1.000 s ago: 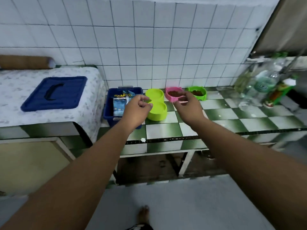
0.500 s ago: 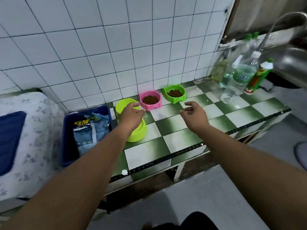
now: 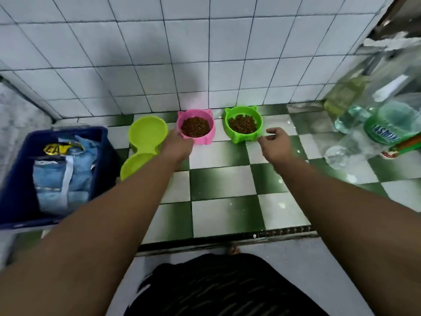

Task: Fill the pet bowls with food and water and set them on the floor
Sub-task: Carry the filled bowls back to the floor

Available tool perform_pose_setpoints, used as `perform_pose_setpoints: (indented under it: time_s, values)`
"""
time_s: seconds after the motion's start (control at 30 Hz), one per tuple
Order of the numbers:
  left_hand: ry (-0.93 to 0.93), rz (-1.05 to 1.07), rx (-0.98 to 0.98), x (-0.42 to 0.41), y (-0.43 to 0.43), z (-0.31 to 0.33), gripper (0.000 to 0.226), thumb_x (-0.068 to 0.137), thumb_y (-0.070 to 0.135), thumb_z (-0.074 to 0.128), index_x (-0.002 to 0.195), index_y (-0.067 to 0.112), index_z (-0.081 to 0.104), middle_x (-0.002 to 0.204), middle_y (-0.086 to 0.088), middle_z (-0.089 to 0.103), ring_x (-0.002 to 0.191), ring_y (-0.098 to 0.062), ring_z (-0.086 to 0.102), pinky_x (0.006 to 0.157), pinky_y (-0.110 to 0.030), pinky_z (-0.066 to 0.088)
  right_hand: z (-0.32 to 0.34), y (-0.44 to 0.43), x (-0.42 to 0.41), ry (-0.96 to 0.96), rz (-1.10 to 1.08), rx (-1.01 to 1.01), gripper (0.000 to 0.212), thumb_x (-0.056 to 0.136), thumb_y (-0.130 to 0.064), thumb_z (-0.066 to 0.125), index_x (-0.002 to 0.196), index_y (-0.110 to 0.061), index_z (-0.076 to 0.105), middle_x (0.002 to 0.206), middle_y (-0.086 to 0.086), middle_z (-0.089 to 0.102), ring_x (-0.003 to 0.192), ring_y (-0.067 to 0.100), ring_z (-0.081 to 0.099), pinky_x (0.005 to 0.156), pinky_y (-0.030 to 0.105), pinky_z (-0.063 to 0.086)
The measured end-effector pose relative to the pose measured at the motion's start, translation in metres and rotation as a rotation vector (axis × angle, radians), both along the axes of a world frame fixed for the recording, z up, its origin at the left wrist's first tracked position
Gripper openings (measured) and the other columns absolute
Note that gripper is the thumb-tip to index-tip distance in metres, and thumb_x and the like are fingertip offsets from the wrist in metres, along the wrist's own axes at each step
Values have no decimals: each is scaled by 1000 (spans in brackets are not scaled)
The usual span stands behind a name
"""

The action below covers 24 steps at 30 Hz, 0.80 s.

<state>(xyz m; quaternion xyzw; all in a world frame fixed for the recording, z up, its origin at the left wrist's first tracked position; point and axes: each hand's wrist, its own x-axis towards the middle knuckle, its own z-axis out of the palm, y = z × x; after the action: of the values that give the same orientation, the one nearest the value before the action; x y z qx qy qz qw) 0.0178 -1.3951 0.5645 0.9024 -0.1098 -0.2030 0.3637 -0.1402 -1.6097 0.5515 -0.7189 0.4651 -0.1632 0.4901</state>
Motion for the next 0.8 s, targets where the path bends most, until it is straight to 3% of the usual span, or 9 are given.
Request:
perform_pose_setpoints:
  time_s: [0.07, 0.13, 0.23, 0.33, 0.5, 0.6, 0.67, 0.73, 0.8]
  values:
    - [-10, 61, 65, 1, -16, -7, 10, 94, 20, 61, 104, 20, 59, 84, 1, 60, 70, -15, 51, 53, -26, 31, -9, -29, 11, 22, -2, 22, 42, 88, -20, 71, 126, -8, 57, 97, 9, 67, 89, 28, 64, 90, 43, 55]
    - [-6, 100, 97, 4, -32, -17, 18, 92, 24, 69, 108, 18, 64, 94, -2, 66, 73, -14, 57, 53, -24, 35, -18, -52, 21, 49, 1, 76, 50, 87, -21, 71, 131, -7, 54, 95, 10, 66, 86, 27, 63, 83, 37, 53]
    - [18, 195, 87, 11, -50, -29, 43, 92, 17, 68, 133, 14, 57, 119, -10, 65, 104, -26, 65, 80, -32, 55, -30, -73, 39, 111, 37, 109, 62, 87, -26, 70, 142, -8, 47, 110, 16, 66, 89, 27, 61, 79, 33, 49]
    - [-3, 254, 138, 23, -62, -39, 56, 94, 20, 60, 148, 12, 44, 138, -18, 56, 126, -36, 55, 106, -45, 49, -36, -83, 54, 171, 81, 75, 68, 88, -30, 72, 145, -6, 46, 138, 16, 57, 119, 31, 60, 99, 38, 51]
    - [115, 490, -96, 28, -72, -51, 65, 91, 5, 61, 149, 16, 35, 132, -11, 57, 120, -31, 58, 99, -37, 52, -46, -82, 70, 208, 152, 108, 51, 85, -31, 73, 127, -6, 62, 125, 19, 62, 113, 38, 62, 99, 48, 52]
    - [131, 567, -121, 31, -73, -55, 74, 94, 5, 58, 157, 13, 22, 147, -16, 47, 129, -34, 52, 105, -38, 47, -47, -80, 73, 188, 114, 92, 47, 84, -28, 72, 125, -8, 62, 123, 17, 63, 110, 37, 63, 97, 48, 53]
    - [179, 551, -82, 37, -73, -57, 60, 96, 10, 56, 152, 4, 35, 146, -21, 51, 127, -37, 55, 106, -46, 50, -47, -79, 75, 174, 106, 87, 45, 83, -26, 72, 124, -11, 61, 122, 15, 63, 109, 35, 64, 96, 47, 54]
    - [211, 541, -73, 40, -72, -58, 42, 96, 10, 55, 137, 1, 55, 130, -21, 63, 113, -37, 64, 97, -50, 57, -47, -79, 76, 155, 100, 97, 40, 84, -25, 70, 120, -12, 59, 120, 14, 63, 107, 34, 64, 94, 47, 55]
    - [213, 545, -84, 44, -71, -57, 37, 93, 4, 54, 128, 3, 62, 119, -17, 68, 104, -34, 68, 91, -50, 60, -46, -79, 79, 138, 93, 116, 36, 84, -22, 68, 117, -14, 57, 116, 13, 63, 104, 33, 64, 92, 48, 55]
